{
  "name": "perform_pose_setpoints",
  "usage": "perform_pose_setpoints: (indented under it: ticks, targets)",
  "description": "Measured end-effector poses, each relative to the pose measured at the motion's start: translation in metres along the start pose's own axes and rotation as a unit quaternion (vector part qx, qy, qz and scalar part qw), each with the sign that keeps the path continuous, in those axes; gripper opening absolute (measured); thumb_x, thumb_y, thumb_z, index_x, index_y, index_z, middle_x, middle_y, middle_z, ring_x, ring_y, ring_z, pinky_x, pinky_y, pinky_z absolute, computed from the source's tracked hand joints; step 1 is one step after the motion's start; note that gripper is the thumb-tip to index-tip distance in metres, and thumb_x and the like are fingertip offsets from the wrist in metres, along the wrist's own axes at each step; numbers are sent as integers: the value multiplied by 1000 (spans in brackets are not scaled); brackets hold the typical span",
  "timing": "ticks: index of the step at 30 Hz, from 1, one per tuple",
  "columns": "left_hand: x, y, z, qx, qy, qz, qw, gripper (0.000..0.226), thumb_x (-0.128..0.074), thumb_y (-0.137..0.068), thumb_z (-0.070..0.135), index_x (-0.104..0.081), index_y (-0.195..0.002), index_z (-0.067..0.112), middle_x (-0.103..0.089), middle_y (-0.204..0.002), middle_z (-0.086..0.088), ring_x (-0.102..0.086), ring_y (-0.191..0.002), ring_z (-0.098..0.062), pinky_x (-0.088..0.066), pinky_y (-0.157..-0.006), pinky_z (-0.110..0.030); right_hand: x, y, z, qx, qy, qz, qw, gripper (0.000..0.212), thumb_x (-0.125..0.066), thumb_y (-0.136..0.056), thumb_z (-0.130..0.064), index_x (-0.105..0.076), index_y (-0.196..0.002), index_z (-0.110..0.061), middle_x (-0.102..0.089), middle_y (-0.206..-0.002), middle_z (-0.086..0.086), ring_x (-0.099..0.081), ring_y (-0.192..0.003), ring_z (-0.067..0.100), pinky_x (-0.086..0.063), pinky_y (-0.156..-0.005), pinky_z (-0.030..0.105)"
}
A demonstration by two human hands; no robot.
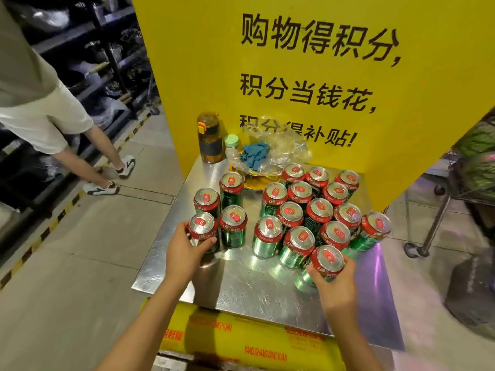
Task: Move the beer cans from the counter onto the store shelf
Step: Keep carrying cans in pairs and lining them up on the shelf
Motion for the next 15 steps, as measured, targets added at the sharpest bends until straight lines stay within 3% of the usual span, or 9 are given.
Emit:
perform_pose_setpoints:
  ticks: [4,7,11,15]
  targets:
    - [2,-1,4,-24,-9,12,1000,66,-81,-70,23,-47,-127,19,-60,-122,-2,-57,-108,-20,-44,-85,-29,3,-5,1,17,12,-10,1000,71,-82,-70,-28,-38,-126,-24,-60,-112,-1,-58,-100,20,-48,-93,43]
    - [4,3,5,-26,-4,12,1000,62,-82,-68,21,-52,-122,19,-63,-117,-2,-54,-98,-12,-45,-83,-28,5,0,-1,27,-6,-30,999,64,-84,-68,-22,-43,-117,-29,-59,-103,-9,-59,-98,18,-49,-94,42]
    - [8,18,-7,-19,14,8,1000,64,-84,-64,24,-52,-119,23,-61,-116,0,-55,-100,-13,-45,-83,-27,2,19,-6,74,-44,-73,994,60,-85,-64,-14,-51,-112,-25,-63,-103,-8,-62,-96,11,-52,-90,38]
    - [22,40,-18,-5,68,-14,998,62,-86,-63,21,-49,-111,32,-58,-107,13,-55,-94,-1,-41,-74,-14,-17,42,-12,88,-85,-127,984,70,-90,-54,-31,-55,-115,-29,-66,-110,-5,-62,-104,16,-50,-92,38]
Point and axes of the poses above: each hand's wrist, its own y-axis away from the middle knuckle, its own x-axis out of the back of the hand, z = x × y, the point moved 8 cm from there along -y, towards the middle knuckle
